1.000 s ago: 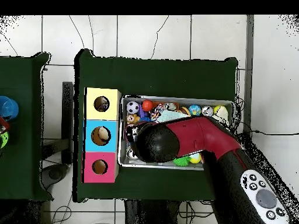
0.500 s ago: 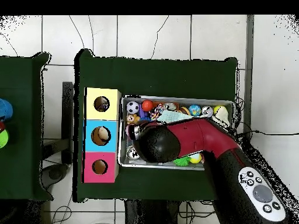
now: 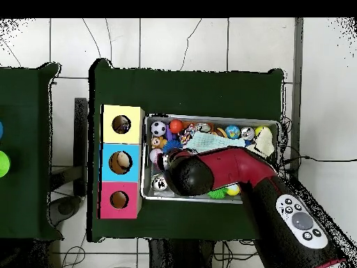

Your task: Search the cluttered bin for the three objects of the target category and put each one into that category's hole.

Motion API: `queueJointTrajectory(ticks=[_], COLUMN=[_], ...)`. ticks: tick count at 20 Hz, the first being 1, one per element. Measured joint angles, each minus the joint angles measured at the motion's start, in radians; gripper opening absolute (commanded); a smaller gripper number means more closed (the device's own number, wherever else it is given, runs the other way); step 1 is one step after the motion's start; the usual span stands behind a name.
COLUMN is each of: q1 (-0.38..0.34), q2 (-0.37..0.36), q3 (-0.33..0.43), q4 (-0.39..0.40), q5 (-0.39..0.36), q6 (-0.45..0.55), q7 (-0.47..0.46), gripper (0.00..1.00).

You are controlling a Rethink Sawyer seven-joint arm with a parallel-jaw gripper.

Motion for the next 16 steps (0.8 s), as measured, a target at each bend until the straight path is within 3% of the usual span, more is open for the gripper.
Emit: queueJointTrajectory(ticks=[16], q1=[0.027], q2=[0.112], q3=[-0.073], q4=[-0.025], q5=[-0.043], q6=[-0.059], q7=[0.0], gripper=[1.0])
